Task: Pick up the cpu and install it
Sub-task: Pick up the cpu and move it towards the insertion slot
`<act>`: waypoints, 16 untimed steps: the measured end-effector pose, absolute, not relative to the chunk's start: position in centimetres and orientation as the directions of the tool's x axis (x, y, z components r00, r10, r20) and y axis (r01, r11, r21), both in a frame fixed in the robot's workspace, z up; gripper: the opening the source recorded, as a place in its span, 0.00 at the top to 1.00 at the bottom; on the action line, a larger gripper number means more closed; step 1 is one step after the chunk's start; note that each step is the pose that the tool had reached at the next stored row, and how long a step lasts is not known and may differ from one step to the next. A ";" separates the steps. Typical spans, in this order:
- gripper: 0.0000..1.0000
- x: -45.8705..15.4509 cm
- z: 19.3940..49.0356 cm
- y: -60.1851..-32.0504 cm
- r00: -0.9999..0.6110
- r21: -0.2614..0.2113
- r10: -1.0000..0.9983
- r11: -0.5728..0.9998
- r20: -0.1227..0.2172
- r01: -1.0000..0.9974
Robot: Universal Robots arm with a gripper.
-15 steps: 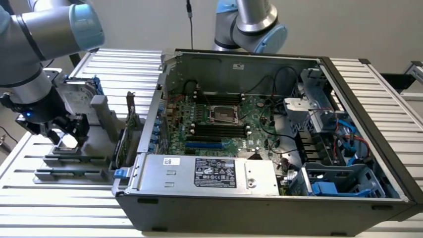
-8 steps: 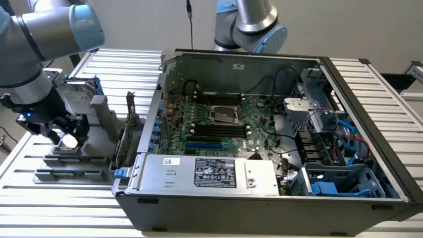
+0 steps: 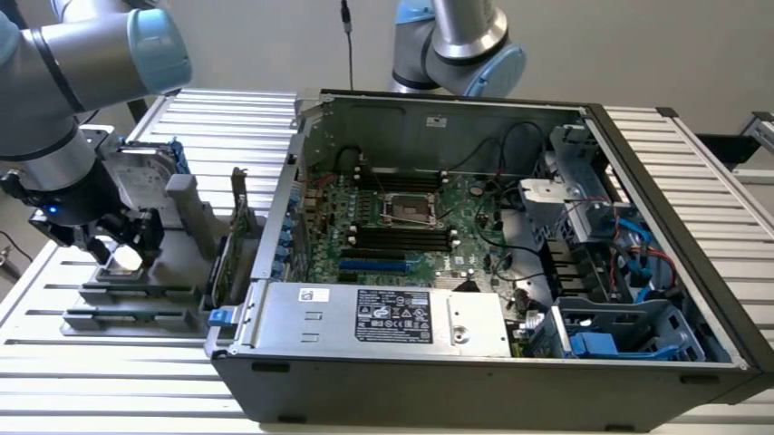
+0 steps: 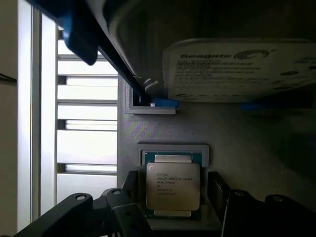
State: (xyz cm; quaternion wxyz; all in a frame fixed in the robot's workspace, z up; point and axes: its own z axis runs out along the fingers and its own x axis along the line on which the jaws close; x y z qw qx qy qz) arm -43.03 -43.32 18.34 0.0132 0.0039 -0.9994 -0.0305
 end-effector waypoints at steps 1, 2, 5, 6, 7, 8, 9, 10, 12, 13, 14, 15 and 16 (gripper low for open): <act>0.33 -43.0 18.3 -43.3 -1.000 0.061 -0.009 0.998 0.027 -0.007; 0.33 -43.0 18.3 -43.3 -1.000 0.061 -0.009 0.998 0.028 -0.007; 0.33 -43.0 18.3 -43.3 -0.999 0.061 -0.009 0.998 0.031 -0.007; 0.33 -43.0 18.3 -43.3 -0.999 0.061 -0.009 0.998 0.032 -0.007; 0.33 -43.0 18.3 -43.3 -0.999 0.061 -0.009 0.998 0.034 -0.007; 0.33 -43.0 18.3 -43.3 -0.999 0.060 -0.009 0.998 0.035 -0.007; 0.33 -43.0 18.3 -43.3 -0.999 0.059 -0.009 0.998 0.036 -0.007; 0.33 -43.0 18.3 -43.3 -0.999 0.058 -0.009 0.998 0.037 -0.007; 0.33 -42.9 18.3 -43.3 -0.999 0.054 -0.009 0.999 0.037 -0.007; 0.33 -42.9 18.3 -43.3 -0.999 0.051 -0.009 0.999 0.037 -0.007; 0.33 -42.9 18.3 -43.2 -0.999 0.047 -0.009 0.999 0.037 -0.007; 0.33 -42.9 18.3 -43.2 -0.999 0.043 -0.009 0.999 0.037 -0.008; 0.33 -42.9 18.3 -43.1 -0.999 0.038 -0.009 0.999 0.037 -0.008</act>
